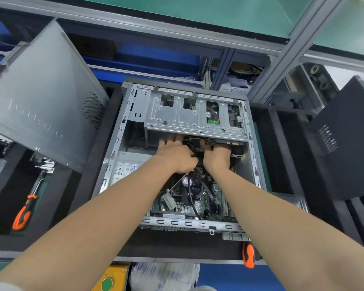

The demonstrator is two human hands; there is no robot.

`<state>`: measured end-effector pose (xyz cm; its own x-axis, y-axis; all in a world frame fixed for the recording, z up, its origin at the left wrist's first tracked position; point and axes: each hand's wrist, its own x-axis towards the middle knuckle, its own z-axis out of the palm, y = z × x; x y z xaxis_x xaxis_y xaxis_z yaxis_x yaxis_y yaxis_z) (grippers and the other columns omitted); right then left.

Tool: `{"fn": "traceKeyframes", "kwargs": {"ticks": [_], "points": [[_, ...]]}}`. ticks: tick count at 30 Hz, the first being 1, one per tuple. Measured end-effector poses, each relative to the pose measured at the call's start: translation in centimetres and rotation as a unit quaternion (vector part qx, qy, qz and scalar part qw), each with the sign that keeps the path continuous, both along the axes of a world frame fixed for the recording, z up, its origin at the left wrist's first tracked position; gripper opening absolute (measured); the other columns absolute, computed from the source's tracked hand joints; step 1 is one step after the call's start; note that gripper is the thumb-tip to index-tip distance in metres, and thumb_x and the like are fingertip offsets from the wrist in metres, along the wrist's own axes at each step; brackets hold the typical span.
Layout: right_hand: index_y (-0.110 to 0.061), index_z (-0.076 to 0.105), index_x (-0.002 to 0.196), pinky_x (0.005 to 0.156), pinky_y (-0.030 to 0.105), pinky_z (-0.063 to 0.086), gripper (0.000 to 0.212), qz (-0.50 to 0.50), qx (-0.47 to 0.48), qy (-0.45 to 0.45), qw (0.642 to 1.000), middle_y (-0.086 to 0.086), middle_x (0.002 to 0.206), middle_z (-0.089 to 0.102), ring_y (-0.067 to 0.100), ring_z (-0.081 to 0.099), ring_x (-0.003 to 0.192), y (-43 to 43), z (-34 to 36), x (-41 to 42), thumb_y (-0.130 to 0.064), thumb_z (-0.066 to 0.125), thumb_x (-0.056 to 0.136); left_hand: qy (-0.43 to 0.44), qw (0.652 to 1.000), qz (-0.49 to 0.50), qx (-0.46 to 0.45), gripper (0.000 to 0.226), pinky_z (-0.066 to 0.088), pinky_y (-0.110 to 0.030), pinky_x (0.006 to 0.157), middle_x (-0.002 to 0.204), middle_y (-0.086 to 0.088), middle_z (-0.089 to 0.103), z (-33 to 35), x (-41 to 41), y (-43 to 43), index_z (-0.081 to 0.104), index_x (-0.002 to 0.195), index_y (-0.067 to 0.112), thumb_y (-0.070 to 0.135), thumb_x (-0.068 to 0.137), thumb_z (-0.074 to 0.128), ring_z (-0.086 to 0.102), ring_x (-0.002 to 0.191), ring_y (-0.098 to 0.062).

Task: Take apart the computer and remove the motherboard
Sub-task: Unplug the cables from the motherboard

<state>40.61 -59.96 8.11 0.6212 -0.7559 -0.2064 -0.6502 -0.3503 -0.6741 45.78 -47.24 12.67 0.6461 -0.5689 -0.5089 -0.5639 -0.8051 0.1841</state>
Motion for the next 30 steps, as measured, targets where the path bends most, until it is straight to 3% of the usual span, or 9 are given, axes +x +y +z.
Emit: {"fn": "traceKeyframes", "kwargs": {"ticks": [3,7,9,12,15,20,23,25,30], "points": [[-0.008,0.061,0.087,0.066,0.027,0.039,0.023,0.015,-0.005,0.021,1.0,0.007,0.084,0.058,0.024,0.055,0.077,-0.1,0.5,-0.7,-0.023,0.061,0.103,0.012,0.994,0.076,-0.074,0.044,0.027,-0.052,0.109,0.135,-0.015,0.056,0.5,0.1,0.4,0.066,0.127,0.027,0.045,0.094,0.044,0.044,0.129,-0.036],[-0.007,0.057,0.069,0.047,0.026,0.028,0.031,0.05,-0.017,0.037,0.998,0.001,0.066,0.055,0.023,0.054,0.067,0.3,1.2,-1.6,-0.017,0.065,0.097,0.01,0.988,0.12,-0.099,0.043,0.033,-0.049,0.105,0.134,-0.017,0.053,0.7,0.0,0.8,0.054,0.132,0.014,0.035,0.096,0.045,0.047,0.125,-0.036],[-0.002,0.067,0.077,0.054,0.028,0.035,0.022,0.06,-0.006,0.027,0.998,0.009,0.077,0.064,0.027,0.059,0.076,0.7,1.4,-1.9,-0.017,0.067,0.095,0.008,0.989,0.12,-0.083,0.051,0.032,-0.051,0.108,0.143,-0.018,0.047,0.7,-0.2,0.9,0.047,0.143,0.013,0.037,0.097,0.043,0.044,0.131,-0.038],[-0.002,0.074,0.104,0.081,0.035,0.051,0.021,0.082,-0.001,0.03,0.996,0.019,0.099,0.065,0.034,0.059,0.092,1.3,1.6,-2.1,-0.015,0.059,0.098,0.007,0.988,0.13,-0.081,0.051,0.032,-0.05,0.108,0.146,-0.019,0.046,0.7,-0.2,0.9,0.046,0.144,0.014,0.037,0.098,0.042,0.042,0.133,-0.038],[-0.006,0.064,0.085,0.097,0.046,0.051,0.021,0.097,-0.007,0.066,0.993,0.018,0.093,0.066,0.039,0.063,0.099,1.4,1.7,-1.6,-0.019,0.057,0.1,0.014,0.984,0.149,-0.1,0.046,0.032,-0.049,0.107,0.142,-0.02,0.048,0.6,-0.3,0.8,0.045,0.14,0.014,0.033,0.098,0.045,0.042,0.131,-0.039],[-0.004,0.072,0.099,0.106,0.046,0.045,0.046,0.077,0.028,0.083,0.993,0.018,0.097,0.068,0.035,0.063,0.105,0.9,1.3,-0.5,-0.048,0.056,0.102,-0.005,0.984,0.155,-0.082,0.042,0.032,-0.048,0.108,0.142,-0.02,0.048,0.5,-0.3,0.7,0.054,0.138,0.015,0.034,0.106,0.034,0.042,0.132,-0.037],[-0.004,0.07,0.092,0.1,0.04,0.049,0.03,0.085,0.031,0.132,0.987,0.013,0.091,0.063,0.034,0.064,0.103,0.4,1.0,0.1,-0.032,0.062,0.098,-0.03,0.982,0.163,-0.09,0.034,0.035,-0.047,0.107,0.136,-0.018,0.054,0.6,-0.3,0.6,0.06,0.132,0.013,0.025,0.104,0.044,0.047,0.128,-0.037],[-0.002,0.073,0.099,0.093,0.036,0.051,0.027,0.099,0.03,0.151,0.983,0.014,0.099,0.069,0.033,0.064,0.1,0.1,0.7,0.3,-0.026,0.063,0.096,-0.032,0.981,0.165,-0.092,0.031,0.037,-0.047,0.105,0.132,-0.018,0.056,0.6,-0.2,0.6,0.062,0.127,0.012,0.019,0.1,0.049,0.048,0.126,-0.037],[-0.004,0.073,0.109,0.112,0.049,0.042,0.041,0.104,0.027,0.152,0.982,0.019,0.118,0.07,0.035,0.06,0.119,0.1,0.1,0.5,-0.042,0.071,0.093,-0.017,0.989,0.139,-0.056,0.043,0.033,-0.047,0.11,0.141,-0.015,0.051,0.4,0.0,0.5,0.056,0.141,0.025,0.02,0.099,0.048,0.043,0.133,-0.035]]}}
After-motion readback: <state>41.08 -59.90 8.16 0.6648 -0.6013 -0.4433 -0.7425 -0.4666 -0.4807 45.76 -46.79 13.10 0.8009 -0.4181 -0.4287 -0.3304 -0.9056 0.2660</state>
